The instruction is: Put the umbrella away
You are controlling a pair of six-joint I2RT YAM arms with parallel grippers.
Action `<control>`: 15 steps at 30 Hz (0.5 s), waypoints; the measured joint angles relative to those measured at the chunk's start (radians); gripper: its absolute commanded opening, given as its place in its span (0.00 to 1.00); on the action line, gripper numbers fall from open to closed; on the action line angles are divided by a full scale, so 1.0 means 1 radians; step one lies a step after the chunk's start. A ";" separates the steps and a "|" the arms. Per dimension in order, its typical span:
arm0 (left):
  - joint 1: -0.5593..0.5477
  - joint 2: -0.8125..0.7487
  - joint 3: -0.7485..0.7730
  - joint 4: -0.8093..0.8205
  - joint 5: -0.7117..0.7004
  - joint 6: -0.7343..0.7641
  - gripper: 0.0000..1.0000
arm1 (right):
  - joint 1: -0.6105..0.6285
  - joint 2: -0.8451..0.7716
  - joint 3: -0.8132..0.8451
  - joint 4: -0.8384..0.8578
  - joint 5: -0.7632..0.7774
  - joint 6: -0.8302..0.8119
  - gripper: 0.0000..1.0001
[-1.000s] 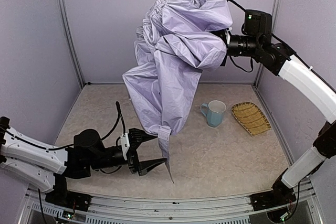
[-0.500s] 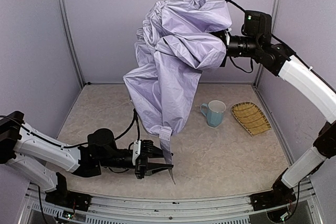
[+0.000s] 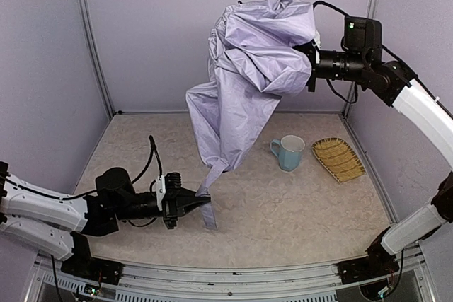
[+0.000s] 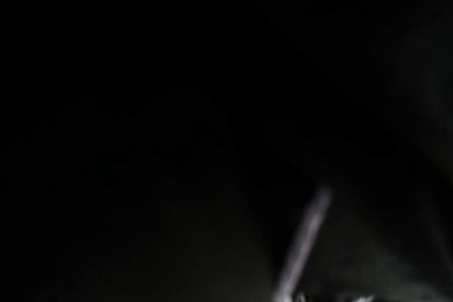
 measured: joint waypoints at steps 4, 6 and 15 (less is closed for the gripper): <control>0.109 0.000 -0.018 -0.033 -0.023 0.012 0.00 | -0.003 -0.021 0.005 -0.037 -0.001 -0.012 0.00; 0.157 0.026 -0.018 -0.043 -0.025 0.019 0.00 | -0.003 -0.025 0.010 -0.058 -0.016 -0.013 0.00; 0.302 0.255 0.169 -0.109 -0.060 0.068 0.00 | 0.070 -0.038 0.022 -0.178 -0.051 -0.026 0.00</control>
